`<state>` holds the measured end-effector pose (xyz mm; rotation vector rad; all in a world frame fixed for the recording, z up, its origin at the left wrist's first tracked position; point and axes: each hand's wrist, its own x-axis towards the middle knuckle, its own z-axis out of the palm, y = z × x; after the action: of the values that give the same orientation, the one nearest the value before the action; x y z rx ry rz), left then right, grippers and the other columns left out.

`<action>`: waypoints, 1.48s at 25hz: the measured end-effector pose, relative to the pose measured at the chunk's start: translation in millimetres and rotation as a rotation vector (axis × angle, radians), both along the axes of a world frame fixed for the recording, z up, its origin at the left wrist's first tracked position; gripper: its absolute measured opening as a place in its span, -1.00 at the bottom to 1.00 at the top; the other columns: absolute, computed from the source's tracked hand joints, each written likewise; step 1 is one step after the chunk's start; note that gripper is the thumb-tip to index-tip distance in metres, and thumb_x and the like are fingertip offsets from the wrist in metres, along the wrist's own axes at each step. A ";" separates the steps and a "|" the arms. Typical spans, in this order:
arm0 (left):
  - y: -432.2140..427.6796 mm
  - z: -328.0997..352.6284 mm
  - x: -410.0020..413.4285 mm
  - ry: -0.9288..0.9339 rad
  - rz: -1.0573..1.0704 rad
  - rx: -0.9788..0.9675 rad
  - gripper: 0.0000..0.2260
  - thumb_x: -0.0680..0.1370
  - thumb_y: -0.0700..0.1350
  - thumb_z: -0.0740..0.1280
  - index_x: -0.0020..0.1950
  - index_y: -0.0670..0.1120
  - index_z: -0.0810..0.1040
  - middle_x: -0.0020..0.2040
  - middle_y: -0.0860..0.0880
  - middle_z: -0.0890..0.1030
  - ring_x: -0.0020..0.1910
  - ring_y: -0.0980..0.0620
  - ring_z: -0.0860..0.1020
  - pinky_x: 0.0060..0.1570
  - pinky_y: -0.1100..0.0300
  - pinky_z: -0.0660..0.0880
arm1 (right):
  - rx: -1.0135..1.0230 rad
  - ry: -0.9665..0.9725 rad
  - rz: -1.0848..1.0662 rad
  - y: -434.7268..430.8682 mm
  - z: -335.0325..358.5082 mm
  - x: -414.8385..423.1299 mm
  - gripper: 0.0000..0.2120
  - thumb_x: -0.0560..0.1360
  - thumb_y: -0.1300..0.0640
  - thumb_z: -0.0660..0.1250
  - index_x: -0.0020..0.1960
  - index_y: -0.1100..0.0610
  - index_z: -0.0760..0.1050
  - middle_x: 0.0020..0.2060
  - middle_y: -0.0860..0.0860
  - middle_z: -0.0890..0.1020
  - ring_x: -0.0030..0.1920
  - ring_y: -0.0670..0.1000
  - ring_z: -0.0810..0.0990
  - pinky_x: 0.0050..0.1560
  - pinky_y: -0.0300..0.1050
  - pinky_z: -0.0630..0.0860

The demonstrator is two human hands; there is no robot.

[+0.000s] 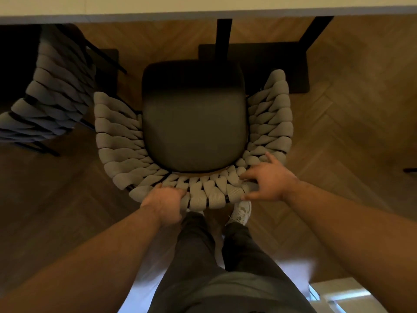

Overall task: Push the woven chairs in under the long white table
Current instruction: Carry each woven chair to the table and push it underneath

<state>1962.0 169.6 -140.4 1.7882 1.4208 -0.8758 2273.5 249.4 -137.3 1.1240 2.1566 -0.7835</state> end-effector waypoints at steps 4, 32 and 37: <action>-4.3 -13.0 37.8 -0.107 0.163 0.019 -0.30 0.51 0.02 0.46 0.62 0.17 0.28 0.41 0.04 0.55 0.34 -0.05 0.54 0.35 -0.03 0.52 | 0.437 0.263 -0.680 20.2 -17.6 28.0 -0.34 0.58 -0.29 0.31 0.57 0.02 0.40 0.62 0.03 0.33 0.64 0.11 0.21 0.63 0.24 0.18; 66.0 -11.6 -2.8 -0.248 0.203 0.237 -0.48 0.57 -0.03 0.39 0.50 0.30 0.40 0.30 0.12 0.63 0.27 -0.01 0.58 0.31 -0.12 0.54 | 0.337 0.272 -1.499 134.0 3.0 -15.7 -0.62 0.63 0.22 0.35 0.44 0.15 0.49 0.31 0.14 0.61 0.30 0.17 0.57 0.13 -0.16 0.39; 78.7 -13.6 -4.8 -0.211 0.181 0.228 -0.47 0.56 -0.07 0.41 0.49 0.29 0.42 0.33 0.11 0.62 0.32 -0.03 0.56 0.35 -0.14 0.52 | 0.380 0.185 -1.418 130.2 3.9 -18.1 -0.61 0.63 0.21 0.32 0.46 0.20 0.45 0.35 0.20 0.58 0.33 0.23 0.56 0.16 -0.05 0.46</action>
<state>1957.2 248.3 -154.0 1.8207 1.5615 -0.4319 2255.4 379.6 -133.5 2.9182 1.3596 -1.0176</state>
